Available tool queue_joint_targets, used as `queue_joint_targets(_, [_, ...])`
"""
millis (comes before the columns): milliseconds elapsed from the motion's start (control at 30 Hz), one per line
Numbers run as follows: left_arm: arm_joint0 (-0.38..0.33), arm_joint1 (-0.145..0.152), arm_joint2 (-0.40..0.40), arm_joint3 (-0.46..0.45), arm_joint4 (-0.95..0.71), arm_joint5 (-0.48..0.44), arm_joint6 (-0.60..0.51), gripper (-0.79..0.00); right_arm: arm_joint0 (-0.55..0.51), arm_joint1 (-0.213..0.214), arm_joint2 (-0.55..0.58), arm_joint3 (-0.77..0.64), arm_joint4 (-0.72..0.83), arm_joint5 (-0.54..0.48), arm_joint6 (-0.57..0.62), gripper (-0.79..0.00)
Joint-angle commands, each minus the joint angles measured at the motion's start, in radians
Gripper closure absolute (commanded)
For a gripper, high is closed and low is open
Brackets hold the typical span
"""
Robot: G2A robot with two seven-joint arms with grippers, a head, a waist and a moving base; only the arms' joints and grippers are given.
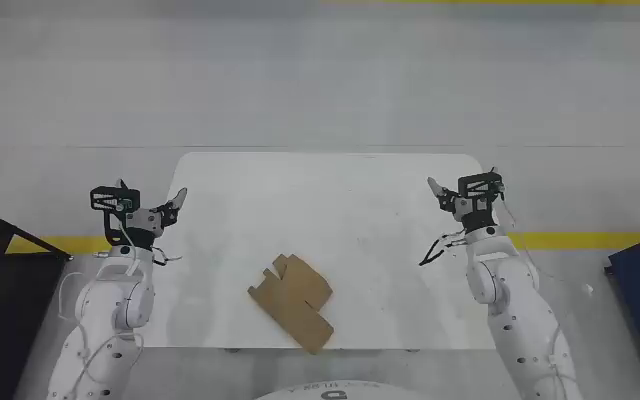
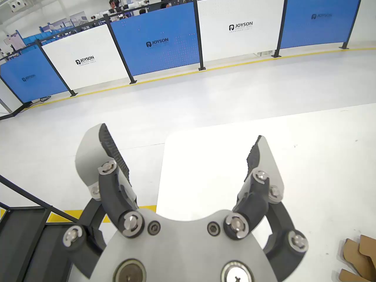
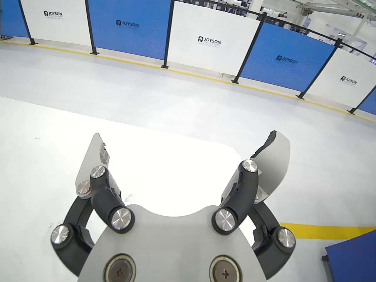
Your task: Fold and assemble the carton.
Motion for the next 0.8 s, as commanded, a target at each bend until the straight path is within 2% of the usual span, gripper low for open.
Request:
queue_joint_targets(0, [0.000, 0.000, 0.000, 0.000, 0.000, 0.000, 0.000, -0.784, 0.000, 0.000, 0.000, 0.000, 0.000, 0.000, 0.000, -0.785])
queue_joint_targets(267, [0.000, 0.000, 0.000, 0.000, 0.000, 0.000, 0.000, -0.785, 0.001, 0.000, -0.001, 0.002, -0.001, 0.000, 0.002, -0.785])
queue_joint_targets(367, [0.000, 0.000, 0.000, 0.000, 0.000, 0.000, 0.000, -0.785, 0.018, -0.001, -0.033, 0.018, -0.072, 0.000, 0.025, -0.785])
queue_joint_targets(533, [0.000, 0.000, 0.000, 0.000, 0.000, 0.000, 0.000, -0.785, 0.040, -0.008, -0.094, 0.038, -0.173, 0.059, 0.040, -0.785])
queue_joint_targets(767, [0.000, 0.000, 0.000, 0.000, 0.000, 0.000, 0.000, -0.785, 0.041, -0.009, -0.098, 0.040, -0.181, 0.068, 0.041, -0.785])
